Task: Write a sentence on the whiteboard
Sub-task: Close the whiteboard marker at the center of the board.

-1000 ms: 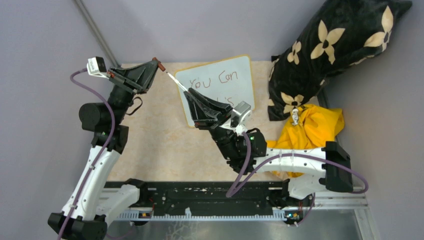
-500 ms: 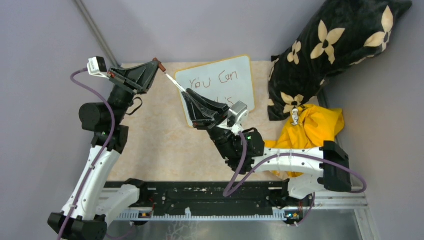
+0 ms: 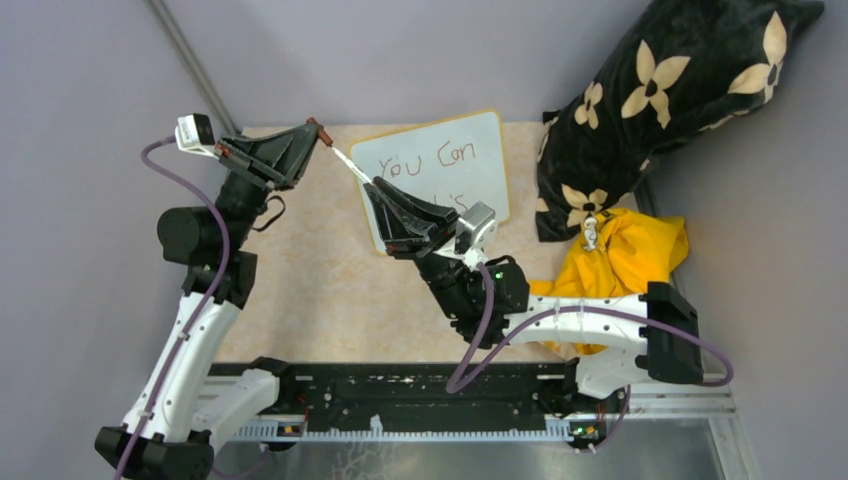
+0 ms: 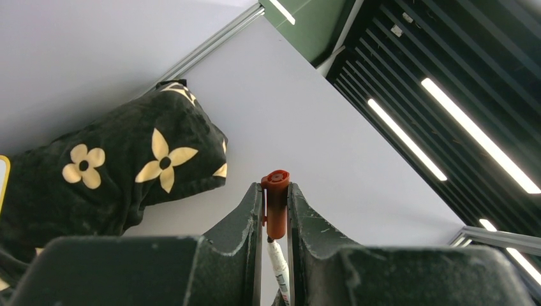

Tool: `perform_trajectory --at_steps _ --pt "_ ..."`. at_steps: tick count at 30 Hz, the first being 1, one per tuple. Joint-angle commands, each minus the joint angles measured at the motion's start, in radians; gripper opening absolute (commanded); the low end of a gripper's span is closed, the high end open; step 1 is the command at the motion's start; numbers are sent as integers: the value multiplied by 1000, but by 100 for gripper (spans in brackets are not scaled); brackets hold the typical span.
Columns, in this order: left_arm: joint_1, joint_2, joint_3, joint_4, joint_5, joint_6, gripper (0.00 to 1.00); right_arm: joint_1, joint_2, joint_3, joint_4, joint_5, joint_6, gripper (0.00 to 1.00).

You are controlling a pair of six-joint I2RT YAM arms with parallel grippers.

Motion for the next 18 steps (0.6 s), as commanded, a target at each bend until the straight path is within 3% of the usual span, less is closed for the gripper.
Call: perform_trajectory --at_steps 1,18 --pt "-6 -15 -5 36 18 -8 0 -11 4 59 39 -14 4 0" --pt "-11 -21 -16 41 29 -10 0 -14 15 67 41 -9 0 0"
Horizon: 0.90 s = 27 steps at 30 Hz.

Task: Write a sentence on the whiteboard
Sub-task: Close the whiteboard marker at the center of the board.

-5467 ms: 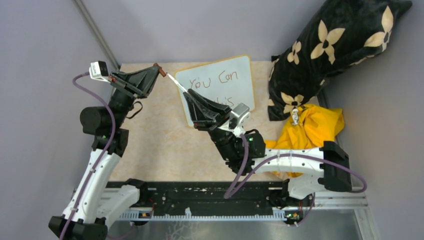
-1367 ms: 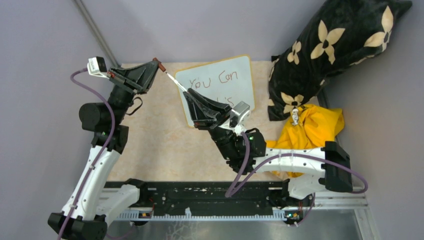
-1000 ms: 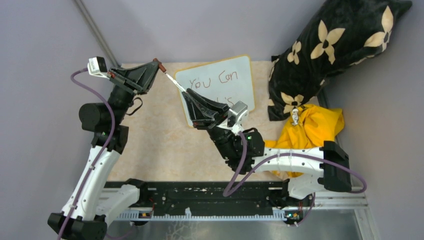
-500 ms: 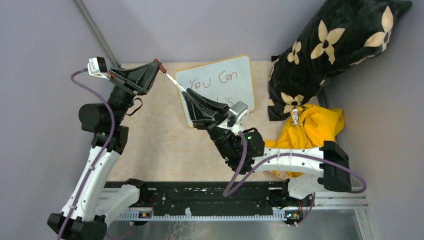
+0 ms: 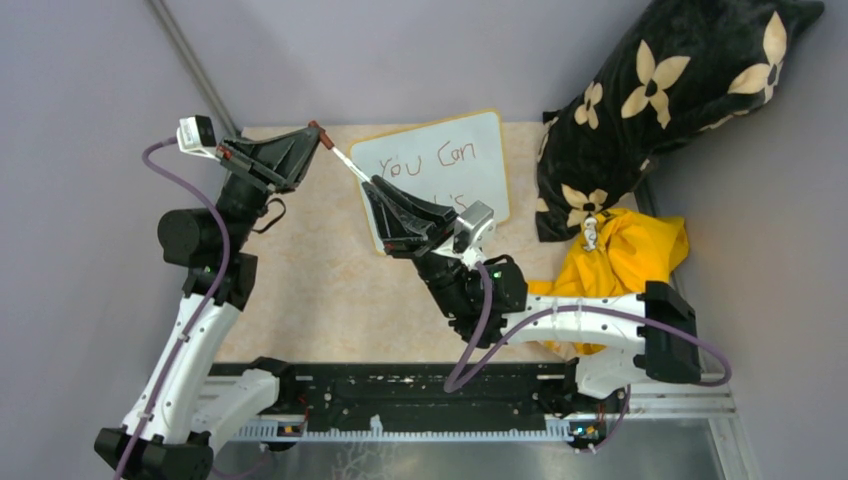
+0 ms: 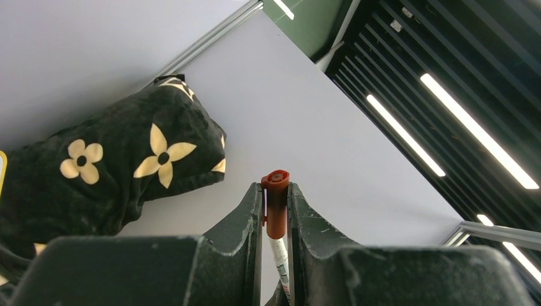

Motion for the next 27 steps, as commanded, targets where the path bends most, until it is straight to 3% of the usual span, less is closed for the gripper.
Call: perform_trajectory --at_steps 1,16,27 --pt "-7 -12 -7 44 21 -13 0 -17 11 56 37 -8 2 0" --pt "-33 16 -24 97 25 -78 0 -49 113 132 111 -45 1 0" --pt "-79 56 -46 160 3 -111 0 -51 215 180 315 -85 -97 0"
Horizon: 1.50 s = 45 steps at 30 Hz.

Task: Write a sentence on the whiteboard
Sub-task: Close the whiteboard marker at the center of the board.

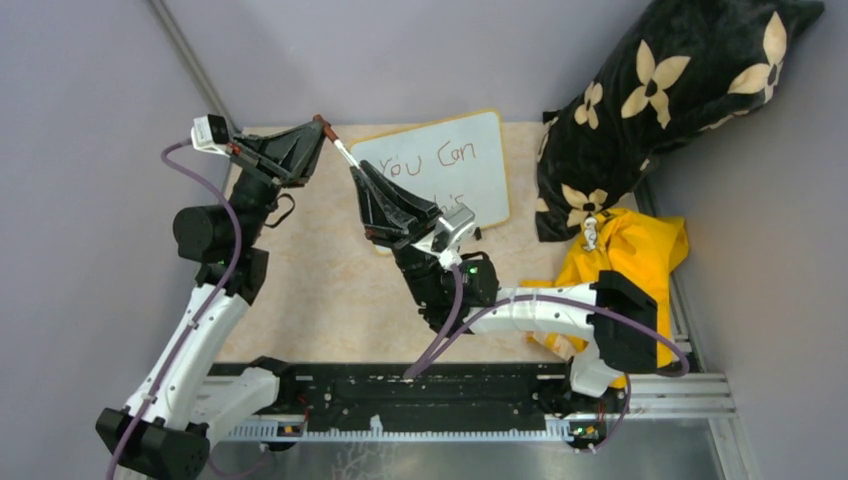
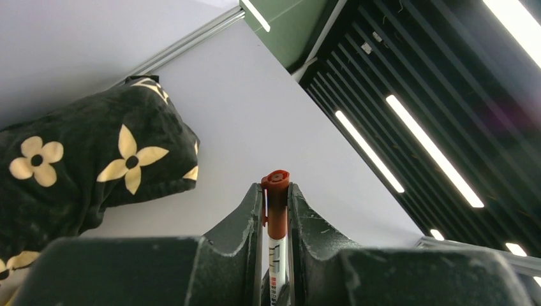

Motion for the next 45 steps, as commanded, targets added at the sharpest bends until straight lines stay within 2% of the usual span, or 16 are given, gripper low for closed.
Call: perform_trajectory --at_steps 1,13,18,25,36,45 --pt "-39 13 -11 63 47 -13 0 -11 36 80 109 -60 -47 0" --pt "-123 45 33 21 93 101 0 -11 59 104 105 -87 -86 0" --pt "-161 48 56 -51 102 167 0 -20 54 104 87 -82 -86 0" --pt "-256 65 49 -104 87 221 0 -35 60 118 63 -72 -74 0" --pt "-363 60 -22 -111 23 246 0 -39 76 154 43 -70 -91 0" --pt "-376 47 -48 -37 25 271 0 -39 40 131 23 -95 -82 0"
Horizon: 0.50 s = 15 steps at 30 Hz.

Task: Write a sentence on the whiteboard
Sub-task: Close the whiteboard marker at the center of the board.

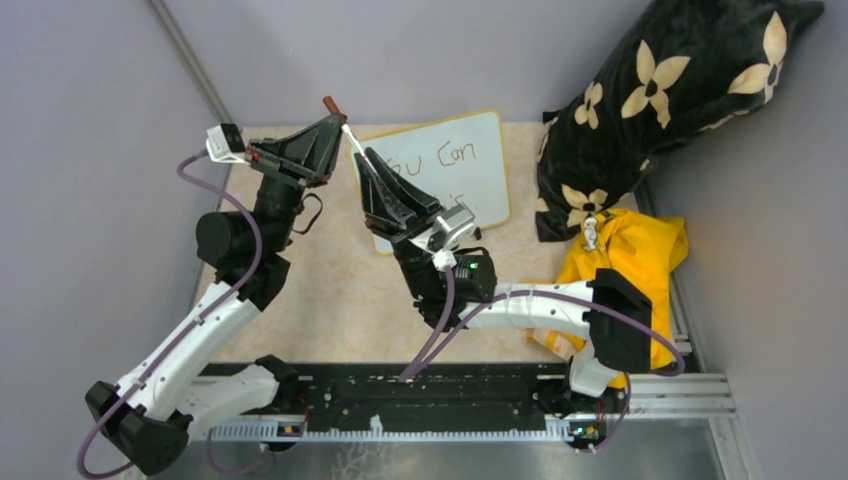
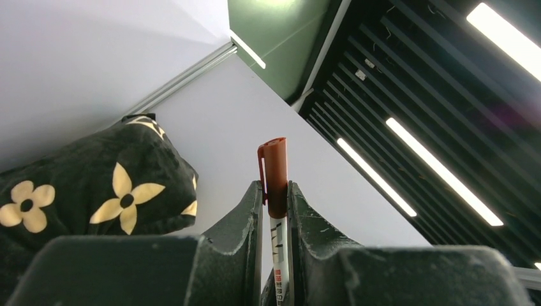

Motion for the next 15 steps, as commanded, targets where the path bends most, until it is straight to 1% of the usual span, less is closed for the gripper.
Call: perform_trajectory --at_steps 1,2,3,4,5,6,7,9,11,14,15 --pt "-88 0 -72 -73 337 45 0 -22 -16 47 -40 -90 51 0" --pt "-88 -9 -81 -60 325 46 2 -22 -28 39 -52 -103 62 0" --pt "-88 -19 -93 -47 307 47 7 -22 -40 28 -63 -115 71 0" --pt "-88 -47 -113 -24 259 57 22 -20 -67 5 -78 -132 85 0" --pt "-88 -58 -119 -22 240 68 28 -19 -78 -5 -82 -135 90 0" --pt "-88 -66 -119 -22 223 80 36 -17 -88 -15 -84 -138 94 0" --pt "-88 -74 -117 -27 204 94 49 -14 -100 -25 -86 -143 95 0" --pt "-88 -86 -103 -42 175 121 69 -6 -119 -48 -92 -151 91 0" --pt "-86 -97 -87 -61 158 149 84 0 -138 -65 -97 -155 87 0" --pt "-87 -109 -70 -88 129 185 98 4 -171 -96 -105 -157 90 0" --pt "-86 -113 -67 -92 122 194 99 4 -183 -106 -110 -155 97 0"
